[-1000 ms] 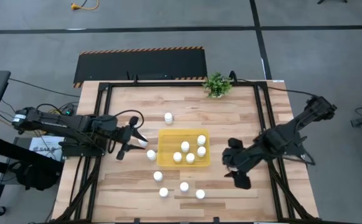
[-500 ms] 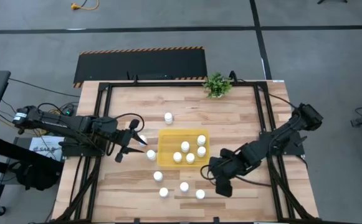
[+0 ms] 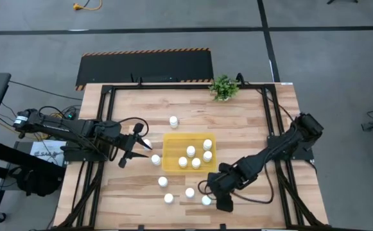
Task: Pick and place pill bottles into a basket
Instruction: Put the white pill bottle into the yellow bin
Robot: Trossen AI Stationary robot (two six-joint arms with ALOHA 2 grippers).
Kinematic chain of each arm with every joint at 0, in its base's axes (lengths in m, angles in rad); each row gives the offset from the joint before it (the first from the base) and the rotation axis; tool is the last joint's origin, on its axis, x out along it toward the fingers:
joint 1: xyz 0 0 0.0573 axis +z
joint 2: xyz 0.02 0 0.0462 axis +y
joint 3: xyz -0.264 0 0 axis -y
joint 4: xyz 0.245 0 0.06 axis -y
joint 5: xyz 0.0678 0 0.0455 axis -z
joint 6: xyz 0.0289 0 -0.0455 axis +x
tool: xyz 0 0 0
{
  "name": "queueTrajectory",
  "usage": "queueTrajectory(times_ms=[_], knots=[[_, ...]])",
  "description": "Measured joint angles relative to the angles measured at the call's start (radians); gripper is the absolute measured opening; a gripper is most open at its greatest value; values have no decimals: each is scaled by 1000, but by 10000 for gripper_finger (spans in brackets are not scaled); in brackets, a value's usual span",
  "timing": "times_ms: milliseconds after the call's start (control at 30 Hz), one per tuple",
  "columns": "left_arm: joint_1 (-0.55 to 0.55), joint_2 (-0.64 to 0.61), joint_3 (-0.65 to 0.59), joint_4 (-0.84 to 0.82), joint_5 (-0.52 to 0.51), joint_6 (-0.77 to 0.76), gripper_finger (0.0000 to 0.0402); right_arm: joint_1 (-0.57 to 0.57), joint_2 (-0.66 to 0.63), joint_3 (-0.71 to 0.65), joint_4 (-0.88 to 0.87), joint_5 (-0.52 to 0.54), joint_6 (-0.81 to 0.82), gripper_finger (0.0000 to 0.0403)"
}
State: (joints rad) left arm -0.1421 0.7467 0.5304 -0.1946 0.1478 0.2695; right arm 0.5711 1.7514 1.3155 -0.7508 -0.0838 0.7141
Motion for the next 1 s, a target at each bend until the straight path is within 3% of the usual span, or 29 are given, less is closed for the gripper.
queueTrajectory(times_ms=[467, 1000], knots=[[0, 0, 0, 1, -2, 0, 145, 9, 151, 76, 6, 0, -96, 235], [0, 0, 0, -1, -2, -1, 144, 4, 186, 78, 15, -46, -117, 235]])
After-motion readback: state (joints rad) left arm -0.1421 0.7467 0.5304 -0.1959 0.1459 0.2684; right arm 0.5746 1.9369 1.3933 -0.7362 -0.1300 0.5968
